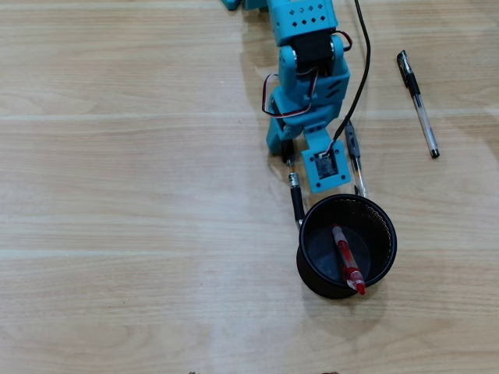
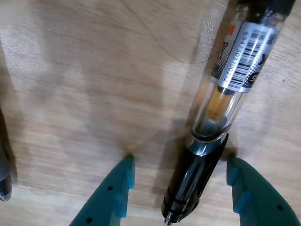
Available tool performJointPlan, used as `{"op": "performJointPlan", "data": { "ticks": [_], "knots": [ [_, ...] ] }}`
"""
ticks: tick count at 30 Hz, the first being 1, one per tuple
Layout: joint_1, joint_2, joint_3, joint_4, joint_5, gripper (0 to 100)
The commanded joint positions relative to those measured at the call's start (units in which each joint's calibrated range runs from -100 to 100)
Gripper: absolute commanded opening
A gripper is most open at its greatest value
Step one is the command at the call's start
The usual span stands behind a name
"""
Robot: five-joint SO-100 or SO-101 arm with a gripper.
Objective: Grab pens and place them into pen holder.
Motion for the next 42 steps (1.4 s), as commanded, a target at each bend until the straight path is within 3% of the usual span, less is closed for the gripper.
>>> {"op": "performJointPlan", "data": {
  "ticks": [1, 9, 13, 14, 27, 35, 42],
  "knots": [
    [1.64, 0.69, -2.18, -1.03, 0.26, 22],
    [1.88, 2.47, -2.0, -3.53, 0.26, 21],
    [3.01, 2.55, -1.55, -3.53, -0.27, 2],
    [3.58, 2.55, -1.37, -3.44, 0.0, 1],
    [9.55, -14.44, 10.4, 1.37, 0.26, 2],
    [9.38, -17.82, 10.58, 1.29, 0.26, 2],
    [8.66, -17.99, 6.14, 1.2, 3.6, 2]
  ]
}}
